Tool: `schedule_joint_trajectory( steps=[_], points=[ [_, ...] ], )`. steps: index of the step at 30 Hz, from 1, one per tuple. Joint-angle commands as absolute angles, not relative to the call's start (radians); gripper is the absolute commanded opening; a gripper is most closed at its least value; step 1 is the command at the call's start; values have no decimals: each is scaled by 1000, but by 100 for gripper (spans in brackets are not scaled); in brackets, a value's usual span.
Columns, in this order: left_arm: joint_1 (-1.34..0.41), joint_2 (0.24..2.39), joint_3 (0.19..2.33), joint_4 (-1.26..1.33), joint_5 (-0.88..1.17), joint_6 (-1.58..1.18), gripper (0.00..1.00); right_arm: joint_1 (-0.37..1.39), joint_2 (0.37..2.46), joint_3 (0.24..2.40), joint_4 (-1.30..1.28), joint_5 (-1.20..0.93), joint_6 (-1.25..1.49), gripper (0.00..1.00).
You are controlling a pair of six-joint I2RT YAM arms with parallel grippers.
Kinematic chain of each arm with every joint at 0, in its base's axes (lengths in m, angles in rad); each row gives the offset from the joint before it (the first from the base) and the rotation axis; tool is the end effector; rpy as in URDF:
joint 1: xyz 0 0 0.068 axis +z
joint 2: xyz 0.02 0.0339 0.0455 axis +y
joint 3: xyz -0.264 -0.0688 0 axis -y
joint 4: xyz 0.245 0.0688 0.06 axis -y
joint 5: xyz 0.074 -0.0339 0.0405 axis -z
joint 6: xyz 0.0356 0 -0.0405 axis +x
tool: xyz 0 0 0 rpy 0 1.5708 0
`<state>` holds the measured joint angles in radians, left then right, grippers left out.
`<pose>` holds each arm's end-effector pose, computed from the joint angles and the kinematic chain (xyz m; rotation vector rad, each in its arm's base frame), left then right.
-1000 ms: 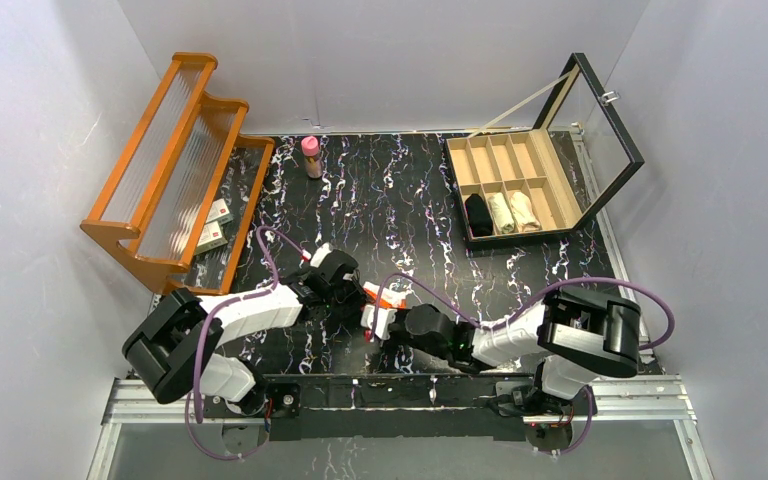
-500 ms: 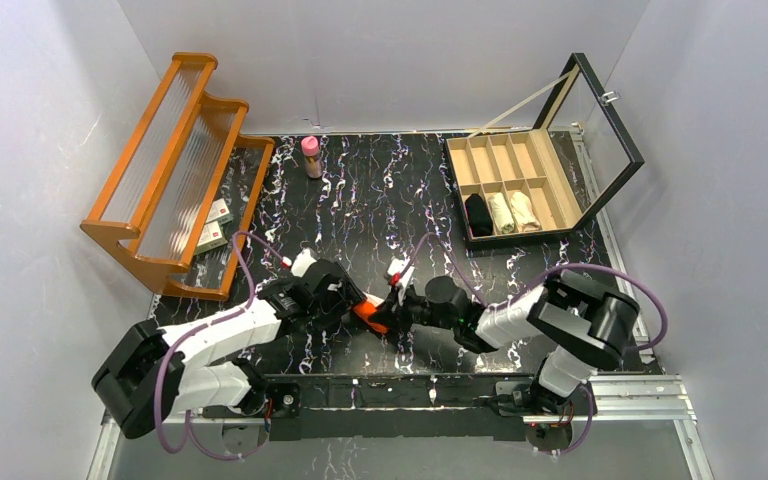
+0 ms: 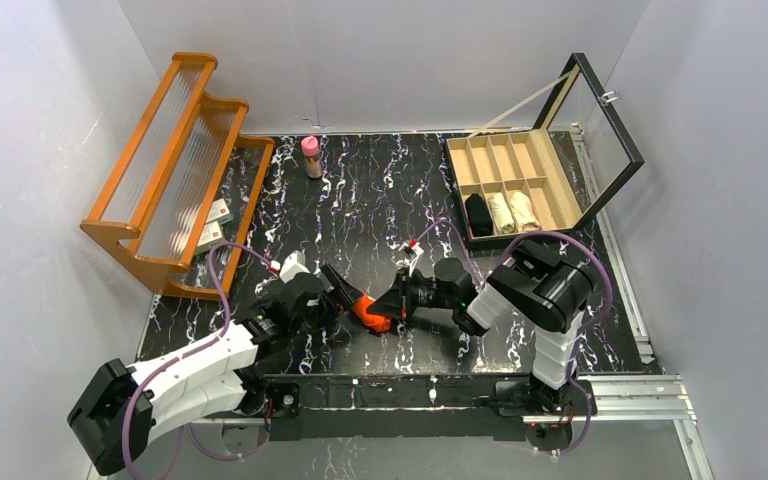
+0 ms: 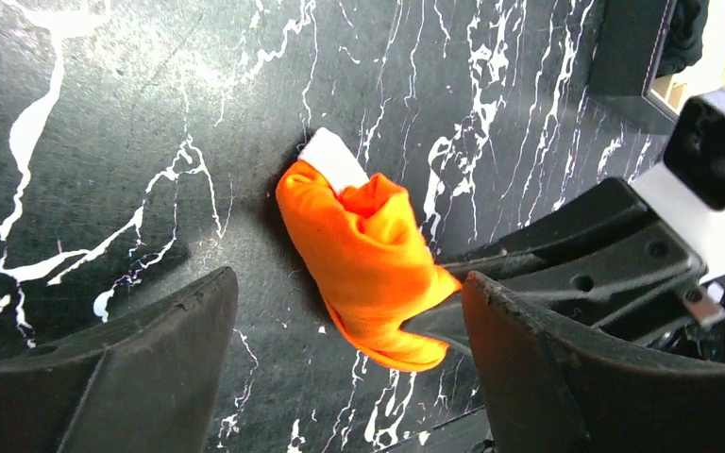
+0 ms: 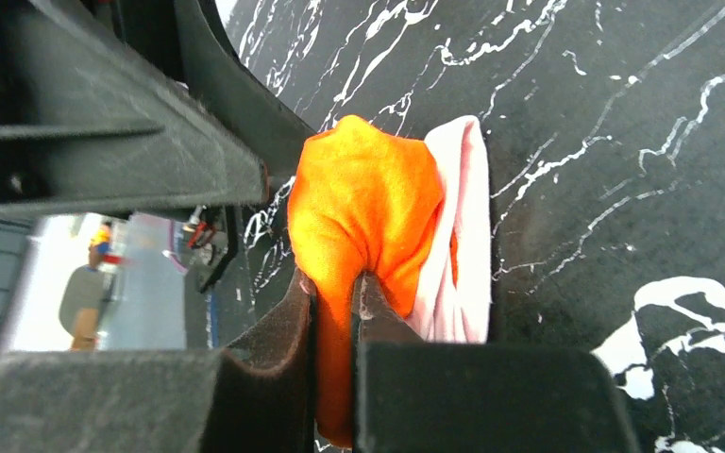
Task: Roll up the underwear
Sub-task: Roll the underwear to the center of the board.
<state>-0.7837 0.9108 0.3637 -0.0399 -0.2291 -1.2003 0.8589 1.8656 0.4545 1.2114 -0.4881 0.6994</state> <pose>0.1396 -0.1277 0.1857 -0.6085 2.1998 -0.8785 0.1822 0.2367 0.1129 -0.5620 1.9497 1.4949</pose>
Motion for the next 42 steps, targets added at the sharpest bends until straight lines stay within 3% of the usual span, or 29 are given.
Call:
schedule_joint_trajectory(
  steps=[1,8,16,18,28,32,34,37,39,42],
  points=[
    [-783,908,296,70,-191,-1178,83,822,1983,403,1035,-516,828,1],
    [-783,1012,277,170,-166,-1174,72,808,1980,391,990,-476,853,1],
    [-788,1184,305,226,-193,-1162,68,802,1982,388,983,-475,856,1],
    [-788,1225,313,210,-206,-1160,63,801,1976,389,965,-469,856,2],
    [-793,1382,304,183,-215,-1194,40,801,1875,441,746,-432,716,30],
    [-794,1405,312,172,-209,-1187,37,801,1768,479,562,-367,599,40],
    [-795,1414,319,170,-205,-1183,35,801,1702,506,466,-323,534,55],
    [-797,1425,334,170,-197,-1175,34,801,1617,553,342,-275,435,60],
    [-800,1428,346,165,-193,-1168,33,804,1560,576,283,-245,373,75],
    [-803,1427,363,153,-190,-1162,32,820,1479,610,206,-188,281,81]
  ],
)
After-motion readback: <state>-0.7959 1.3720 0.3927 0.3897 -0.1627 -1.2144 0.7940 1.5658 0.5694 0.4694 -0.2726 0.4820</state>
